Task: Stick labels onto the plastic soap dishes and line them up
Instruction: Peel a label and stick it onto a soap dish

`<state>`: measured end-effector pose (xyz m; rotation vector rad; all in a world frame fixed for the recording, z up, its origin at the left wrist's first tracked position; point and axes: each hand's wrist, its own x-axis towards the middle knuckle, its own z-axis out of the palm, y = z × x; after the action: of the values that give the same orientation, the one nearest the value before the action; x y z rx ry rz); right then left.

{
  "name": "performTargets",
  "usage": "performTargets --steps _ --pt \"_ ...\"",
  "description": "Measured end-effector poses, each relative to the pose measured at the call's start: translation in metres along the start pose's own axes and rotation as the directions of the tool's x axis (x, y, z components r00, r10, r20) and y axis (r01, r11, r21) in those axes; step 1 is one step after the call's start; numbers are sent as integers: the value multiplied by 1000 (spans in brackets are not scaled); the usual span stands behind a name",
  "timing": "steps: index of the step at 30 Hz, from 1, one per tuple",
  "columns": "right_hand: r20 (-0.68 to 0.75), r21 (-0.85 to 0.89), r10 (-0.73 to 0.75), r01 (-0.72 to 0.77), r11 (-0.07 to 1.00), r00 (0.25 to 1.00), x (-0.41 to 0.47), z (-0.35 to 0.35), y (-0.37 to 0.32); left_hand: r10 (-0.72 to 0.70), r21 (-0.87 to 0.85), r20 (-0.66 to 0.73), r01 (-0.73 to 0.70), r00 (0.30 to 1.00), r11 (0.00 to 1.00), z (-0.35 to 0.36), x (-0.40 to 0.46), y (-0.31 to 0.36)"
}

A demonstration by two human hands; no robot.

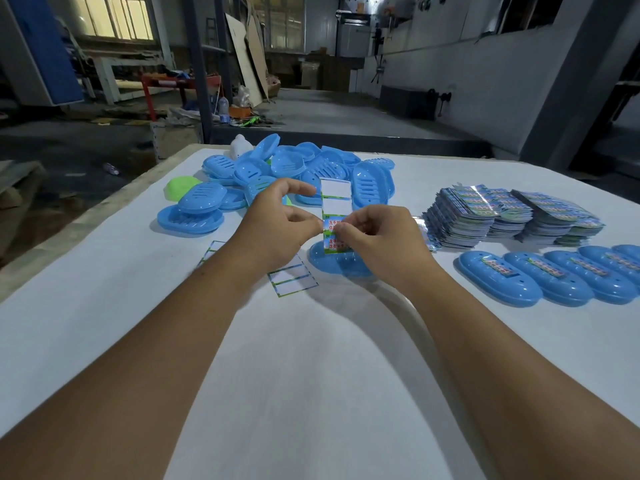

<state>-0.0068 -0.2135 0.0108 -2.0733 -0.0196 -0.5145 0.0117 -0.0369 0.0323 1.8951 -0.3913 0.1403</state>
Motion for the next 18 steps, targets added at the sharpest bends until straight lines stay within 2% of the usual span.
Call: performTargets --steps 3,9,18 --pt "59 5 -15 14 1000 998 -4 2 -4 37 25 11 -37 999 999 2 -1 -2" --pt "55 -56 -45 48 997 997 -6 0 -8 124 110 11 -124 992 986 5 0 -5" --pt "27 -161 -91 94 982 995 -9 2 -11 156 144 -3 -154 988 978 9 0 -6"
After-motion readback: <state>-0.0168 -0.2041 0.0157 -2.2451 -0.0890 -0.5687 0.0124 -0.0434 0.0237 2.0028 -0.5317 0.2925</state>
